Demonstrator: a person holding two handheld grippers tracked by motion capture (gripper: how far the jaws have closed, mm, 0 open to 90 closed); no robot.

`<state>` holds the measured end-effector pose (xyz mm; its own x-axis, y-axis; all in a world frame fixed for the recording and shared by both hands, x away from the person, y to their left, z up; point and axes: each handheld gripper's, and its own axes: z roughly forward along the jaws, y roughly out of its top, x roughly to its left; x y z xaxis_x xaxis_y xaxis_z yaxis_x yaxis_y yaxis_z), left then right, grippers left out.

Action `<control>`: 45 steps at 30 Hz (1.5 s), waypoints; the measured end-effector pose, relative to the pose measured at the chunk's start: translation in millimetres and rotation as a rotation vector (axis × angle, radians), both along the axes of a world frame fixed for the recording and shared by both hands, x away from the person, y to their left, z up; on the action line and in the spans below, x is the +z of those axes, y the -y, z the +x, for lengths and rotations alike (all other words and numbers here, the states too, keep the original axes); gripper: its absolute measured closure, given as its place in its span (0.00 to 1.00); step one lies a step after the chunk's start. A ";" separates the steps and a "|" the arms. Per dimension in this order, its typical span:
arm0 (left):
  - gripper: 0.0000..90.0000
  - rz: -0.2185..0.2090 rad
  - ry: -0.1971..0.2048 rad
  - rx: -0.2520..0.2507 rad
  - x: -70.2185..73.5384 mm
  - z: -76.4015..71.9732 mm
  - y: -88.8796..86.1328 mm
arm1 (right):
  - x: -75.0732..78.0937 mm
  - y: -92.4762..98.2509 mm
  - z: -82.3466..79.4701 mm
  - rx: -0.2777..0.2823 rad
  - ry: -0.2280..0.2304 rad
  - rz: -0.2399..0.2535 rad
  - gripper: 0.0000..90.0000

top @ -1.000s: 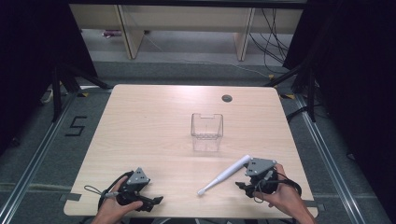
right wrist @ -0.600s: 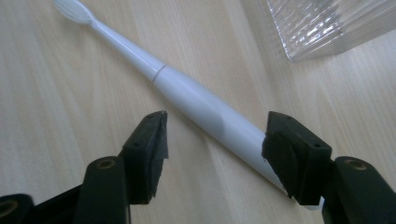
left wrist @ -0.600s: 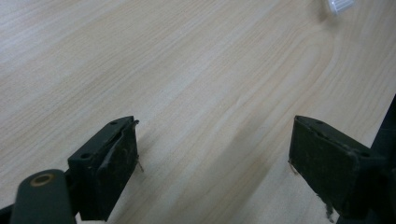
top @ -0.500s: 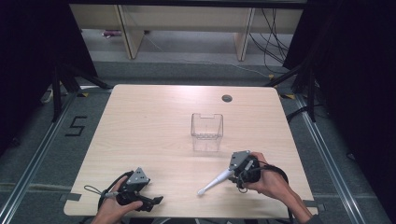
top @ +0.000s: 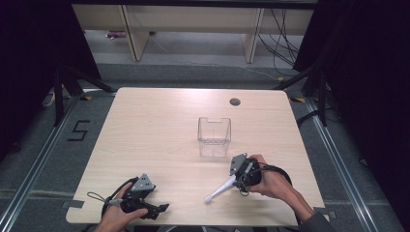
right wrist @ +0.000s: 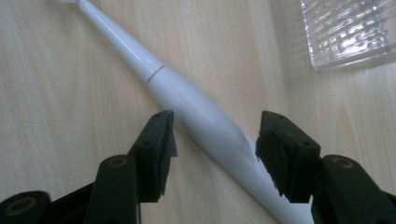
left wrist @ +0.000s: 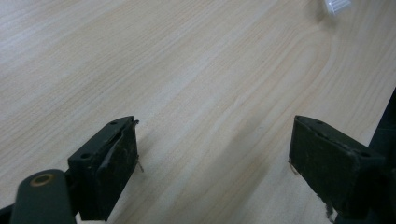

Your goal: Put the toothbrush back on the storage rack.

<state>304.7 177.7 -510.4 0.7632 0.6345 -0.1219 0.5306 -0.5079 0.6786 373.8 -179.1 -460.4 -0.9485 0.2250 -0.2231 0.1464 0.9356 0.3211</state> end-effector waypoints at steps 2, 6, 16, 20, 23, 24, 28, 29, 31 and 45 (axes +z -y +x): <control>0.17 0.000 -0.001 -0.005 0.4 0.0 -0.1 | -0.1 -1.8 0.9 0.023 -0.009 -0.005 0.52; 0.17 -0.004 0.000 -0.004 0.1 -0.2 0.3 | -0.5 -6.8 1.8 0.029 -0.010 -0.024 0.52; 0.17 -0.002 0.001 -0.006 0.2 -0.1 0.1 | -7.6 -12.0 8.5 0.103 -0.026 -0.095 0.51; 0.17 -0.019 -0.002 -0.003 0.0 -0.8 1.1 | -9.4 -13.1 6.0 0.059 -0.046 -0.125 0.52; 0.17 -0.019 -0.002 -0.002 -0.1 -0.8 1.1 | -11.2 -15.0 6.7 0.079 -0.050 -0.108 0.54; 0.17 -0.019 -0.002 -0.003 -0.1 -0.8 1.2 | -10.9 -15.0 7.1 0.089 -0.051 -0.111 0.55; 0.17 -0.017 -0.001 -0.007 0.0 -0.8 1.2 | -11.5 -17.4 7.3 0.090 -0.072 -0.125 0.58; 0.17 0.004 0.002 -0.007 0.0 0.3 0.4 | -11.0 -18.0 4.8 0.054 -0.093 -0.130 0.58; 0.17 0.001 0.003 -0.009 0.3 -0.1 0.2 | -10.8 -19.3 8.3 0.093 -0.079 -0.149 0.60; 0.17 -0.017 -0.005 -0.009 0.2 -0.9 1.6 | -11.0 -25.6 14.5 0.037 -0.179 -0.210 0.66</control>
<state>303.8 176.1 -510.2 0.7683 0.6254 -0.1363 0.5295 -0.5013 0.6843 388.3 -153.4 -471.4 -0.9837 0.1563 -0.0893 0.1481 0.9847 0.0920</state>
